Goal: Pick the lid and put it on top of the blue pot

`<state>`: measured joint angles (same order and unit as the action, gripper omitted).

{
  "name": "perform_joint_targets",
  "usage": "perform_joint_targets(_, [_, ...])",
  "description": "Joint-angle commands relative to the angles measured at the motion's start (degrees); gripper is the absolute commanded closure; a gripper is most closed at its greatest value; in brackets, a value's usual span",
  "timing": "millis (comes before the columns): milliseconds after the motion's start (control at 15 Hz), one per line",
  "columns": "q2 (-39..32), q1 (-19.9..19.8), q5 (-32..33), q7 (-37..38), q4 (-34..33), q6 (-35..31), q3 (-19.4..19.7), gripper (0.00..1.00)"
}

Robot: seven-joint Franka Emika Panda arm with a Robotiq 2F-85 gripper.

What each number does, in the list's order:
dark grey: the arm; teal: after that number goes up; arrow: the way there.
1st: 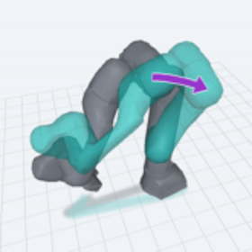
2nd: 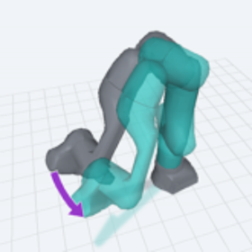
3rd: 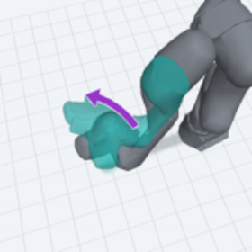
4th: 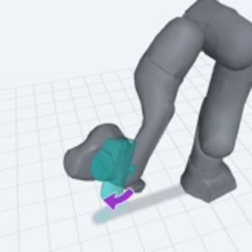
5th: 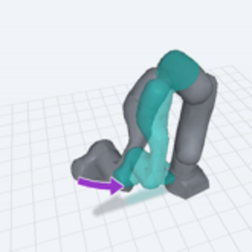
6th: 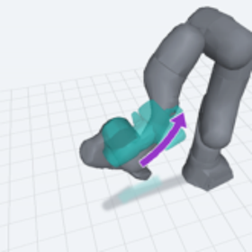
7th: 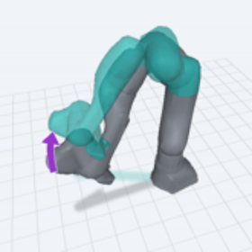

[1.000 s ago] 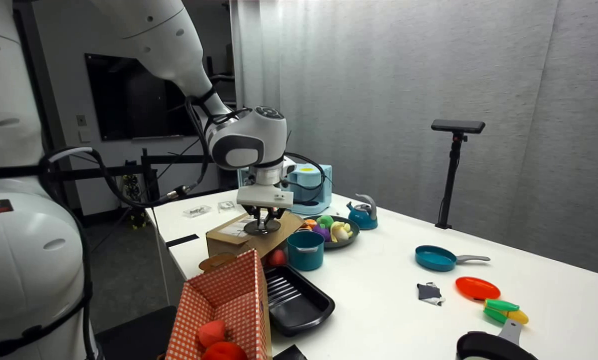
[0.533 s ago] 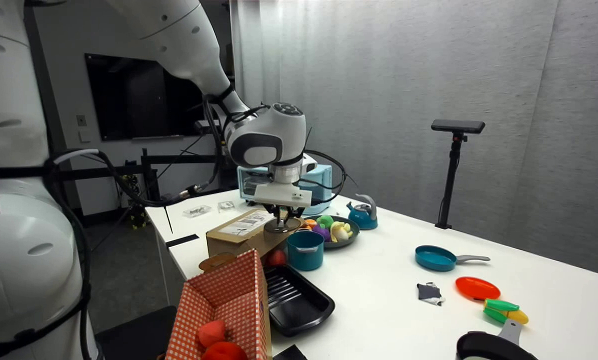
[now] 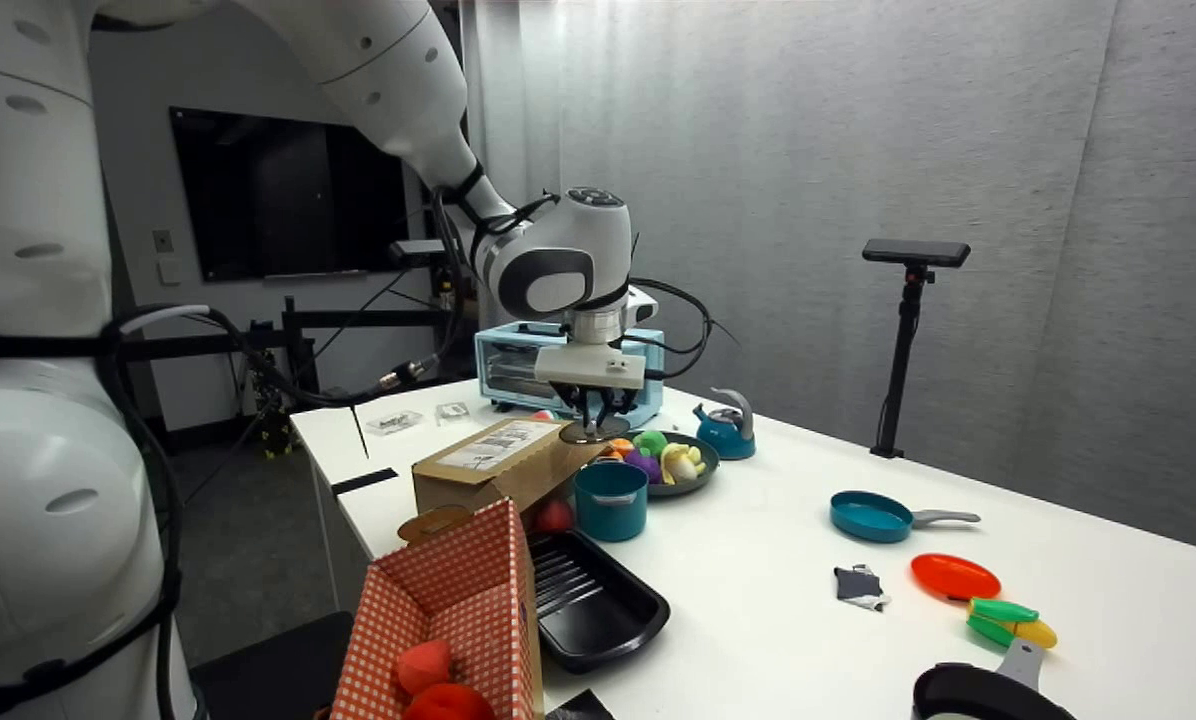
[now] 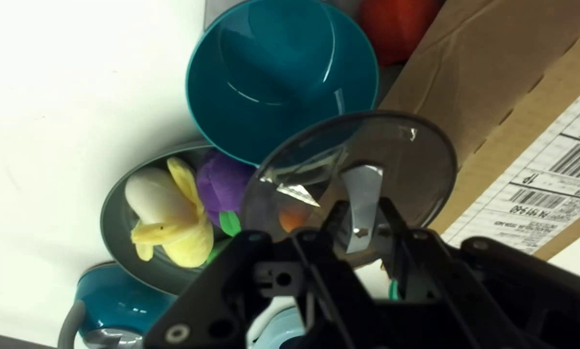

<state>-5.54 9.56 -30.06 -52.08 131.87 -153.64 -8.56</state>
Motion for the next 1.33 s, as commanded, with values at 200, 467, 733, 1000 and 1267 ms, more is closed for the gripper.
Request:
perform_joint_targets(200, [-4.5,-3.4,2.5,3.9,-4.4,0.9,-0.9,0.95])
perform_joint_targets(467, [-6.1,-4.7,2.8,4.2,-5.1,0.9,-1.5,0.95])
perform_joint_targets(733, [-6.9,-5.5,2.9,4.6,-5.6,1.0,-1.8,0.95])
perform_joint_targets(1000, [-6.6,-5.9,2.9,4.9,-4.5,0.8,-2.2,0.95])
perform_joint_targets(1267, [-6.4,-6.2,2.4,4.6,-3.3,0.5,-2.6,0.95])
